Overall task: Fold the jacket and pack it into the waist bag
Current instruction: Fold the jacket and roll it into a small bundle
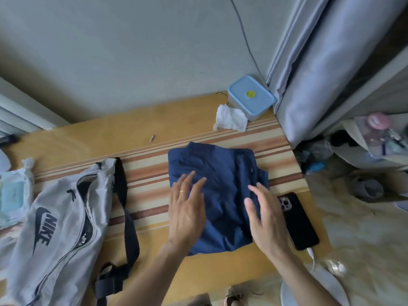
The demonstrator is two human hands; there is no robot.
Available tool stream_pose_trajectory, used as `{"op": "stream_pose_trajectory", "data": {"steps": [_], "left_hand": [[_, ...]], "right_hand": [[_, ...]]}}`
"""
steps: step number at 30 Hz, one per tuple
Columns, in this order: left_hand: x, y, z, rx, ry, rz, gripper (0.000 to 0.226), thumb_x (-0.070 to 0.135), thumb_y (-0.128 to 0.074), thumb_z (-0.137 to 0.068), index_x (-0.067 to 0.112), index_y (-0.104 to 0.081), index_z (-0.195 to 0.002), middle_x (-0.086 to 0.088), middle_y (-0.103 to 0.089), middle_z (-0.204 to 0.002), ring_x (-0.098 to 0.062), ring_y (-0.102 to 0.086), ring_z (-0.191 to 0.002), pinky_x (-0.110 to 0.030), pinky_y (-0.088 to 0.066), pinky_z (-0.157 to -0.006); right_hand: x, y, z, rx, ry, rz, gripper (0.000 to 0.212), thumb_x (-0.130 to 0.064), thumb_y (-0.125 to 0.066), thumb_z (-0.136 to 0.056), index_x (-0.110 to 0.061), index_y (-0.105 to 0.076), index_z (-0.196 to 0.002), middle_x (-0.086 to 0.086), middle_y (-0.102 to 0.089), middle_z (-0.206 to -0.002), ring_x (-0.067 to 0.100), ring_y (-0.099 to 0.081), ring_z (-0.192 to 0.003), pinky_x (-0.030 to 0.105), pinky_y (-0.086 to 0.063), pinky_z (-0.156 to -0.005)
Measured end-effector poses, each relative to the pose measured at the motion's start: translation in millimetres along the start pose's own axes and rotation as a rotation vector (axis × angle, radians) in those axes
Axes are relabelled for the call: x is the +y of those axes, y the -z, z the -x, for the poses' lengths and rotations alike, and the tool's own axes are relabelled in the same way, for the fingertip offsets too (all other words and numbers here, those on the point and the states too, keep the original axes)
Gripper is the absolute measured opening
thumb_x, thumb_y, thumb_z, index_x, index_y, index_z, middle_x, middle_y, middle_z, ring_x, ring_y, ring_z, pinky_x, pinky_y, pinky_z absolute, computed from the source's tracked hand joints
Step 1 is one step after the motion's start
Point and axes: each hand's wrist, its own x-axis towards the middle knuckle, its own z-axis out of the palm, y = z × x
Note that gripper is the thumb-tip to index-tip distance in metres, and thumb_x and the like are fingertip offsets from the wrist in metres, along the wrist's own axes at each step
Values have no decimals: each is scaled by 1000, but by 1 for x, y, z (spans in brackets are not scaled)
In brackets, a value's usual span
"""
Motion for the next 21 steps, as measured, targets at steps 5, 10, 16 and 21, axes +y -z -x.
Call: {"op": "stream_pose_trajectory", "data": {"steps": [5,10,16,21], "left_hand": [[-60,-42,8,-480,-2,-232,59,51,-26,-102,36,-23,-159,0,-6,-169,-29,-7,-157,-54,-21,-124],[-67,-32,8,-491,-127,-75,61,17,-43,-100,29,-30,-158,-2,-17,-170,-26,-12,-157,-48,-18,-126],[-112,5,44,-572,-494,-317,99,1,-57,-74,29,-18,-161,-5,-10,-171,-25,-11,-157,-46,-20,-126],[-123,-14,40,-598,-513,-312,71,38,-59,-89,38,-33,-155,-1,-16,-170,-21,-15,-157,-45,-18,-126]], "right_hand": [[27,-63,-7,-397,332,485,54,-52,-31,-102,-31,-43,-150,1,-23,-167,26,-14,-156,48,-27,-122],[48,-52,-21,-451,276,517,52,-38,-34,-101,-26,-43,-150,4,-25,-167,27,-20,-154,49,-32,-118],[49,-23,-22,-544,505,585,91,14,-51,-83,-29,-25,-159,-2,-7,-170,26,-2,-157,41,-17,-125],[43,-18,-41,-777,360,666,92,8,-48,-88,-37,-14,-160,-8,2,-170,18,3,-157,41,-26,-122]]}}
